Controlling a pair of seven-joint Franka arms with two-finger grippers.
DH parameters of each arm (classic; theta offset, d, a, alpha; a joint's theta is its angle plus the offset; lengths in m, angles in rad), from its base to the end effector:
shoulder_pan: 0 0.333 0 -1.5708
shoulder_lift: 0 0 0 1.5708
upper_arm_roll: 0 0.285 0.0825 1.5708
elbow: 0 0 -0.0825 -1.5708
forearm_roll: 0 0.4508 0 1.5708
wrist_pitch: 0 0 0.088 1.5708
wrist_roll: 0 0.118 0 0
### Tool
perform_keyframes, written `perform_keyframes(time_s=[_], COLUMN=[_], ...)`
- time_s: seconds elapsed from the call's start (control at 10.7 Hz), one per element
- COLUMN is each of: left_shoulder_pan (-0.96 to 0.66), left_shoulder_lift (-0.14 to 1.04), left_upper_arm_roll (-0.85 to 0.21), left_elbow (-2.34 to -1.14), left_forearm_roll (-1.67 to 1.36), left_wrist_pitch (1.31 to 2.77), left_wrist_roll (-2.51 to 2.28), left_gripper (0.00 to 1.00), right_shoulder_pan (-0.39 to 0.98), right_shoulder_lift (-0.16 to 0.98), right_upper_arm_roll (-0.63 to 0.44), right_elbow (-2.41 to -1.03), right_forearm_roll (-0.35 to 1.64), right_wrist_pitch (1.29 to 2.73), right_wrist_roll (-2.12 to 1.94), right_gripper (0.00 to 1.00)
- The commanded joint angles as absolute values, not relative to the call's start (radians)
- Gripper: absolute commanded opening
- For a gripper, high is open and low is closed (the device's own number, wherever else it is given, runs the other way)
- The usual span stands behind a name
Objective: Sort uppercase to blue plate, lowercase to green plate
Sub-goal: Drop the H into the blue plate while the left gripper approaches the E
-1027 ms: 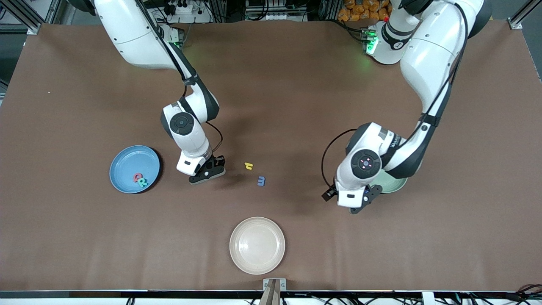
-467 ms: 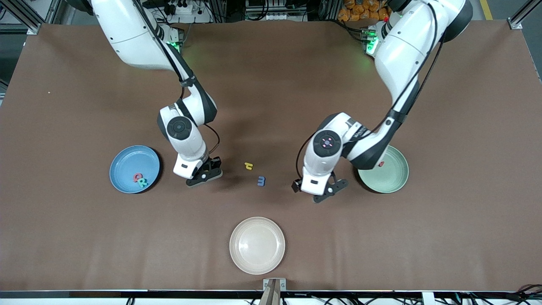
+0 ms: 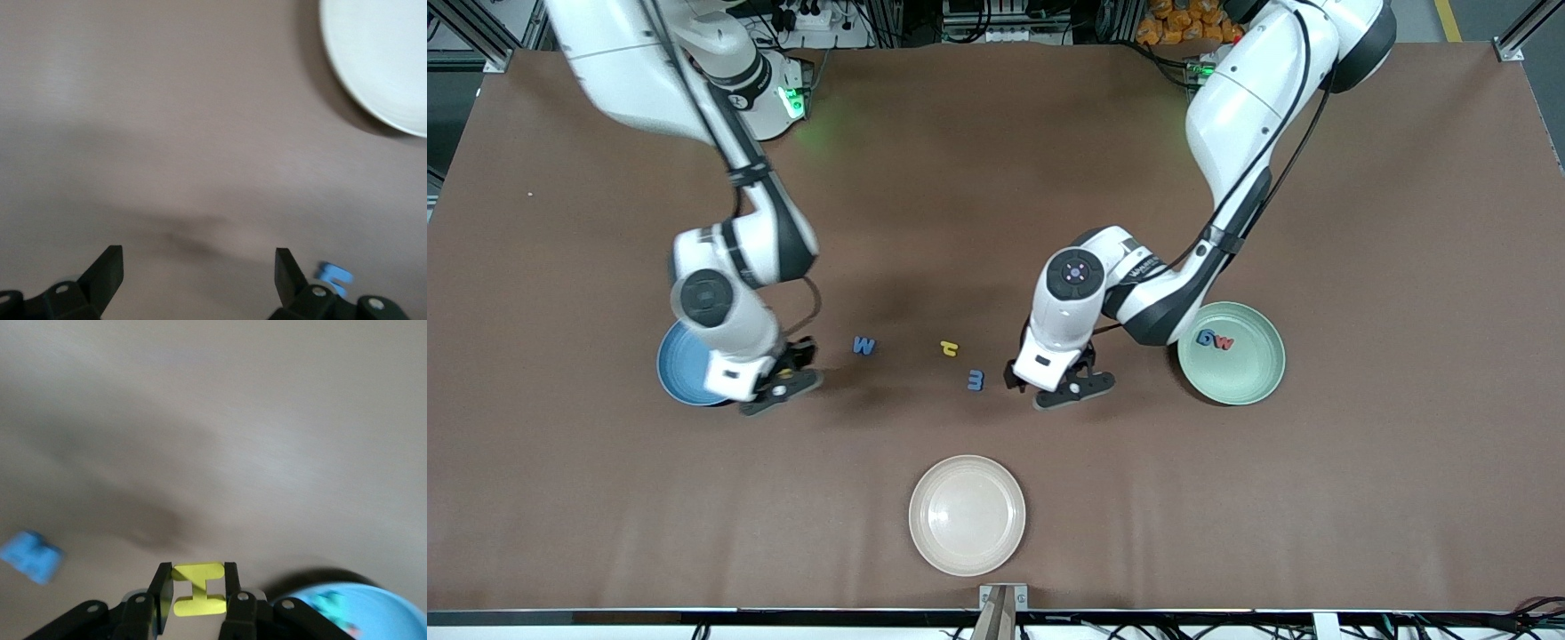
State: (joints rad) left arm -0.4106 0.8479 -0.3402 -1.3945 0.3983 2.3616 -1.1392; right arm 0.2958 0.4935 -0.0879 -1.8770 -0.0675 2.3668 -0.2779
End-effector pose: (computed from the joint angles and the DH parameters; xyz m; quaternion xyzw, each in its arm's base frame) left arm 0.6045 -0.4947 0.1646 0.9875 0.1279 0.0749 0.0533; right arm 0.6548 0.1366 0.1621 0.9622 0.2686 -0.0029 0.0443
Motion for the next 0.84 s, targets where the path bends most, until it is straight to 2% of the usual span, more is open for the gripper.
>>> perform_keyframes(time_s=[0.0,0.37,0.65,0.75], left_shoulder_pan=[-0.442,-0.454,-0.491,-0.512], left_shoulder_lift=[0.853,0.859,0.877,0.897], left_upper_arm_roll=[-0.331,-0.31,-0.304,-0.295], left_elbow=[-1.393,-1.385,-1.381,-1.358], left_forearm_roll=[0.425,0.423,0.425,0.425], left_wrist_pitch=[2.422,2.487,2.485,2.485], left_wrist_roll=[-1.103,-0.938,-0.919,-0.92], left_gripper=[1.0,1.0,1.0,1.0], right_shoulder_pan=[0.206,0.126,0.115,0.114], right_shoulder_lift=[0.471,0.474,0.474,0.474], right_upper_arm_roll=[-0.074,-0.075,-0.075,-0.075], right_elbow=[-1.931,-2.032,-2.033,-2.033], right_forearm_roll=[-0.084,-0.084,-0.084,-0.084], right_wrist_pitch=[2.376,2.52,2.52,2.516], right_wrist_roll=[-0.402,-0.498,-0.499,-0.497], right_gripper=[0.28,0.31,0.58,0.62])
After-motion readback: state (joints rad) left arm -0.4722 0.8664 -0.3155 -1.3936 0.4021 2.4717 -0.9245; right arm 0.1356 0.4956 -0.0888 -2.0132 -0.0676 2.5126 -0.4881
